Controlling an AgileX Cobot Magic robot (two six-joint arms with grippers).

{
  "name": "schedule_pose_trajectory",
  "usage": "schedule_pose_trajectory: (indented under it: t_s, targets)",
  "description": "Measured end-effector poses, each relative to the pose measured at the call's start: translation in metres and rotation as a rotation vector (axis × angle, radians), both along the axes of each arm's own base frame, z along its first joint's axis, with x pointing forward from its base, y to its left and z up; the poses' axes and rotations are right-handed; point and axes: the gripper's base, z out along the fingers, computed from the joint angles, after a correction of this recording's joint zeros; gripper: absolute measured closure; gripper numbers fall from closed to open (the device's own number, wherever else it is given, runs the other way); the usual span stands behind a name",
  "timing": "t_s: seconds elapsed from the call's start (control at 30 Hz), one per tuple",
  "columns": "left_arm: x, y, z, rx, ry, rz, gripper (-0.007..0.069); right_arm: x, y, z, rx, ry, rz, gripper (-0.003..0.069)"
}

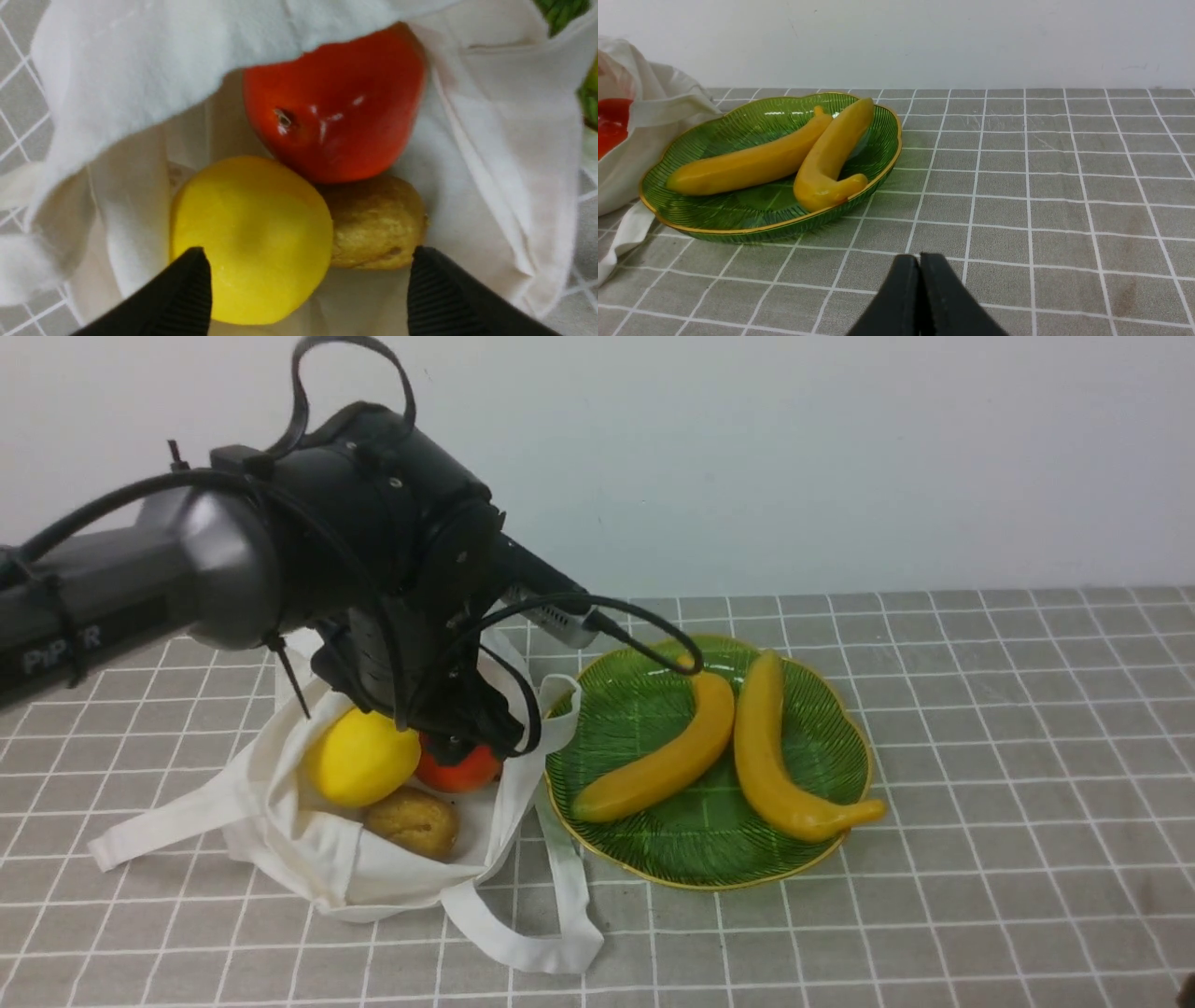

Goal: Take the fruit out of the bag on the grey coffee tablecloth and place them on the plate.
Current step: 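Reach into the bag and grasp the lemon with the left gripper, then move the lemon from the bag into the bowl with the left gripper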

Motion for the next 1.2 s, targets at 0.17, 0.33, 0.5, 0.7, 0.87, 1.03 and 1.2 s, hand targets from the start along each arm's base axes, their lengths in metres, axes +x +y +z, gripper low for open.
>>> schedule_pose_trajectory:
  t_s: [0.17, 0.33, 0.5, 0.7, 0.87, 1.03, 1.2]
  targets:
    - [0.009, 0.002, -0.016, 0.081, -0.01, 0.012, 0.0126, 0.0, 0.0, 0.0, 0.0, 0.0, 0.0, 0.0674]
    - [0.017, 0.001, -0.037, 0.131, 0.005, 0.018, 0.0126, 0.0, 0.0, 0.0, 0.0, 0.0, 0.0, 0.0674]
    - [0.02, 0.001, -0.047, 0.161, 0.016, 0.01, 0.0134, 0.0, 0.0, 0.0, 0.0, 0.0, 0.0, 0.0674]
    - [0.02, 0.001, -0.048, 0.162, 0.012, 0.011, 0.0212, 0.0, 0.0, 0.0, 0.0, 0.0, 0.0, 0.0674]
    - [0.017, 0.002, -0.043, 0.162, 0.024, 0.027, 0.0212, 0.0, 0.0, 0.0, 0.0, 0.0, 0.0, 0.0674]
    - [0.008, 0.005, -0.019, 0.13, 0.011, 0.025, 0.0212, 0.0, 0.0, 0.0, 0.0, 0.0, 0.0, 0.0674]
    - [-0.003, 0.007, 0.007, 0.061, -0.003, 0.021, 0.0212, 0.0, 0.0, 0.0, 0.0, 0.0, 0.0, 0.0674]
